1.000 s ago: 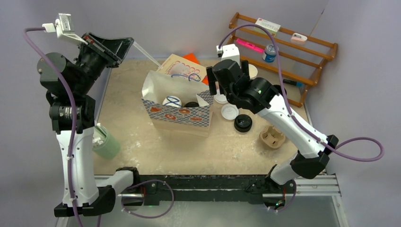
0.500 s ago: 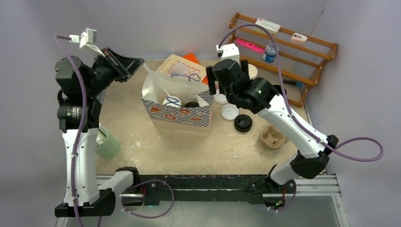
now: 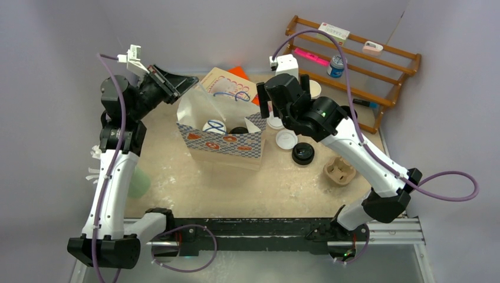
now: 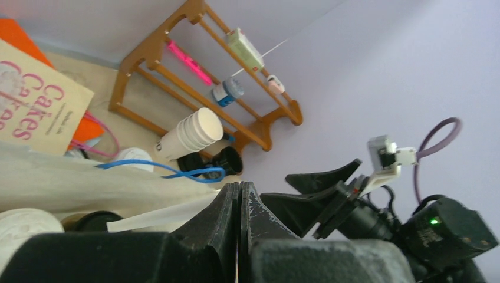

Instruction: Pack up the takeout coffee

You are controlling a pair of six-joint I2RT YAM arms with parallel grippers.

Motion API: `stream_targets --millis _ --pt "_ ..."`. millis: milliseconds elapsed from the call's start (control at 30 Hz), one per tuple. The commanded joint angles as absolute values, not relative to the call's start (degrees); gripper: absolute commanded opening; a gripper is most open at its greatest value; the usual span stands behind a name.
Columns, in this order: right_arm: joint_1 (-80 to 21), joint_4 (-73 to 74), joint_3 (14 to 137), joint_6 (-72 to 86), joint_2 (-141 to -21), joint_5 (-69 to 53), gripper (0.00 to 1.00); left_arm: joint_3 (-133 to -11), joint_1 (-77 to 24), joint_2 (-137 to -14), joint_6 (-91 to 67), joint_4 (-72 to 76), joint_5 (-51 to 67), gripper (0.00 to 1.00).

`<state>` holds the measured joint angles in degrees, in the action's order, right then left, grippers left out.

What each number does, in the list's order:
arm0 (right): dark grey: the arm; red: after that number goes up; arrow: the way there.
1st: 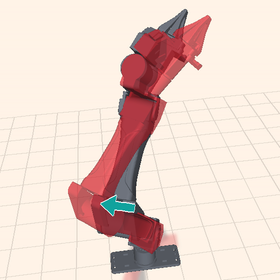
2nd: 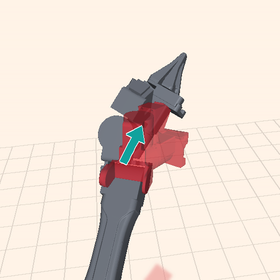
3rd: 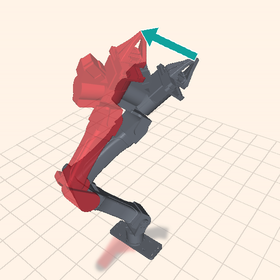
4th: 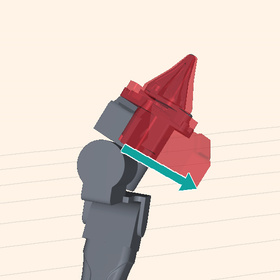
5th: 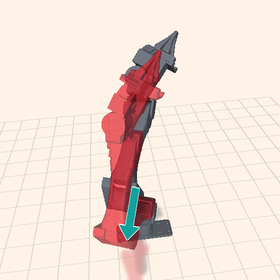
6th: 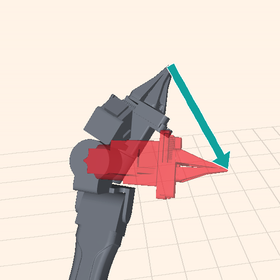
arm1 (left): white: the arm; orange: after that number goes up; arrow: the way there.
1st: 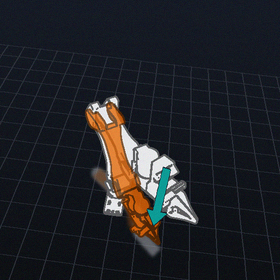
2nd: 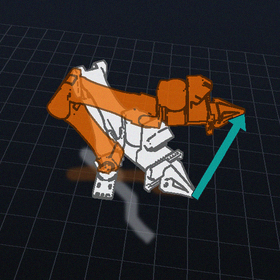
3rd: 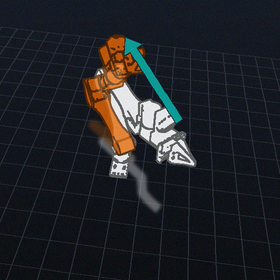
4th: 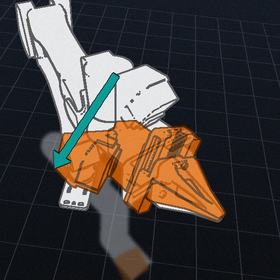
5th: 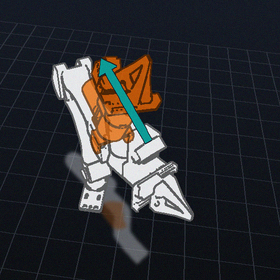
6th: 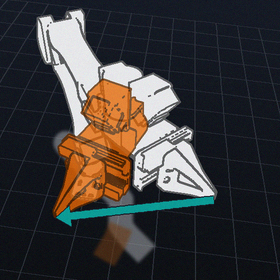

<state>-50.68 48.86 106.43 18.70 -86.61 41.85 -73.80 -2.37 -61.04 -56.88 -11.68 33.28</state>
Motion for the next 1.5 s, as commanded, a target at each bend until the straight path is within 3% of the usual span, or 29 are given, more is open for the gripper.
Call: stream_targets --millis 0,33,100,133,300,533,667,767,1100,1467 --pt "-50.6 47.0 106.1 18.2 -84.6 42.2 0.95 -72.6 -2.8 -59.7 -65.7 -0.9 34.0 0.0" --pt "-50.6 47.0 106.0 18.2 -84.6 42.1 0.95 -71.6 -2.8 -59.1 -65.6 -1.3 33.7 0.12" --pt "-50.6 46.8 105.9 18.2 -84.7 41.9 0.95 -73.7 -2.7 -58.9 -59.3 -13.6 29.2 0.52" --pt "-50.6 46.8 105.8 18.2 -84.7 41.9 0.95 -76.7 -2.7 -59.7 -53.6 -21.8 24.9 0.62" --pt "-50.6 46.8 105.5 18.1 -84.6 41.1 0.96 -91.9 -2.7 -63.0 -35.7 -48.8 1.6 0.76" --pt "-50.6 46.5 105.8 18.0 -85.1 39.8 0.96 -97.8 -2.7 -65.2 -31.8 -65.7 -28.4 0.73" --pt "-50.6 46.5 106.0 17.8 -85.3 39.3 0.96 -98.8 -2.7 -68.2 -35.7 -73.8 -42.4 0.55" --pt "-50.6 46.3 106.1 17.5 -85.5 39.3 0.96 -100.1 -2.7 -71.5 -41.7 -81.5 -51.5 0.52" --pt "-50.6 45.7 108.1 15.7 -87.4 38.4 0.97 -85.9 9.6 -69.8 -38.0 -71.4 -48.2 0.5" --pt "-50.6 46.0 110.0 14.9 -88.4 35.9 0.97 -78.5 9.9 -69.1 -29.5 -58.7 -45.1 0.39"
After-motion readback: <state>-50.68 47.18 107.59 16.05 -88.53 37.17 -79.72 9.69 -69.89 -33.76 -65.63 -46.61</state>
